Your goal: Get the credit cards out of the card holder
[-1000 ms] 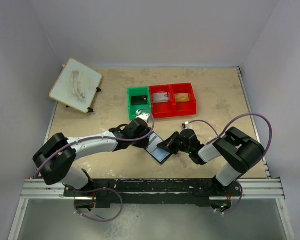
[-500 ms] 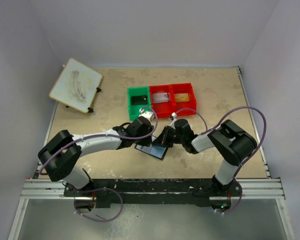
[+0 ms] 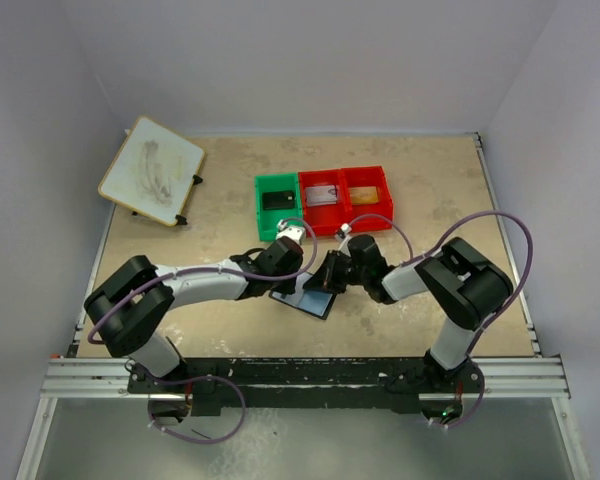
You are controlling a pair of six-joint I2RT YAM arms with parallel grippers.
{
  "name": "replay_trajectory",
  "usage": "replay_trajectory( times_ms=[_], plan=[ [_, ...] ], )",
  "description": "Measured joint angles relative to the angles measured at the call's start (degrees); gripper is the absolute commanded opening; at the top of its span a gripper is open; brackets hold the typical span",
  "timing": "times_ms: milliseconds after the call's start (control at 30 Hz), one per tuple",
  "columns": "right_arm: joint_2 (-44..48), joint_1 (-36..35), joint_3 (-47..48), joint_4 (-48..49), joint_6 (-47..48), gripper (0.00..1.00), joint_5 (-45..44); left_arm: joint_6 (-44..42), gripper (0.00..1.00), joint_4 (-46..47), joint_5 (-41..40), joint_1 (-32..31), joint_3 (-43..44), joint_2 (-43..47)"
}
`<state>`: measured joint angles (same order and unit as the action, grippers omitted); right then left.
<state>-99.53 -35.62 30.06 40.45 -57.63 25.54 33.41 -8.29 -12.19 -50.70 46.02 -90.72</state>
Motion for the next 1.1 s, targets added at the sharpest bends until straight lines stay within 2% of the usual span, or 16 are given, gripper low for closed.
replay_trajectory(
  times_ms=[300, 1100],
  plan=[
    [-1.2, 0.0, -1.5, 4.6, -6.5, 0.17, -1.2, 0.4, 0.23, 2.0, -0.6, 0.0, -1.6, 0.7],
    [-1.1, -4.4, -6.1, 14.1, -14.5, 0.17, -9.8, 0.5, 0.21, 0.9, -0.7, 0.0, -1.9, 1.6]
  ],
)
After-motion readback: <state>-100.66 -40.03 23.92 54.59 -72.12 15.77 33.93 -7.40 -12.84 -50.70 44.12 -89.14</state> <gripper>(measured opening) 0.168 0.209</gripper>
